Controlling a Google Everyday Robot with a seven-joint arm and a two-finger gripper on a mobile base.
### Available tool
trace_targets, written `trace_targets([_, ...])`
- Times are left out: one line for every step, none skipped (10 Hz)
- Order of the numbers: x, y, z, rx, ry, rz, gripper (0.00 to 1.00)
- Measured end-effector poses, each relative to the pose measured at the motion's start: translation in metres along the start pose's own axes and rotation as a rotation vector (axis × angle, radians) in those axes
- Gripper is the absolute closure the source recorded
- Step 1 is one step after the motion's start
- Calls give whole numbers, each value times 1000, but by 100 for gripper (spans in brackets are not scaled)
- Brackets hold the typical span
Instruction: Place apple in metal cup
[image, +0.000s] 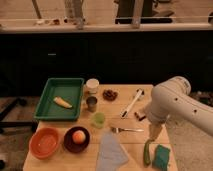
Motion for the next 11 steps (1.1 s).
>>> trace_targets([-11,3,3,-20,-24,-20,20])
trace_targets([-15,2,3,-22,-31,-27,20])
trace_targets([-14,3,3,-26,-28,-27,20])
trace_targets([-13,5,3,-28,-27,-24,20])
trace_targets([-12,5,3,-28,-27,-24,20])
trace_targets([-13,4,3,-28,-27,-26,20])
trace_targets([-13,3,4,-24,-30,-23,20])
trace_targets([-11,3,4,-15,-35,-3,20])
trace_targets([-8,4,8,-12,-42,35,20])
trace_targets([-10,8,14,-13,-54,81,20])
trace_targets([-18,11,18,-15,-64,76,20])
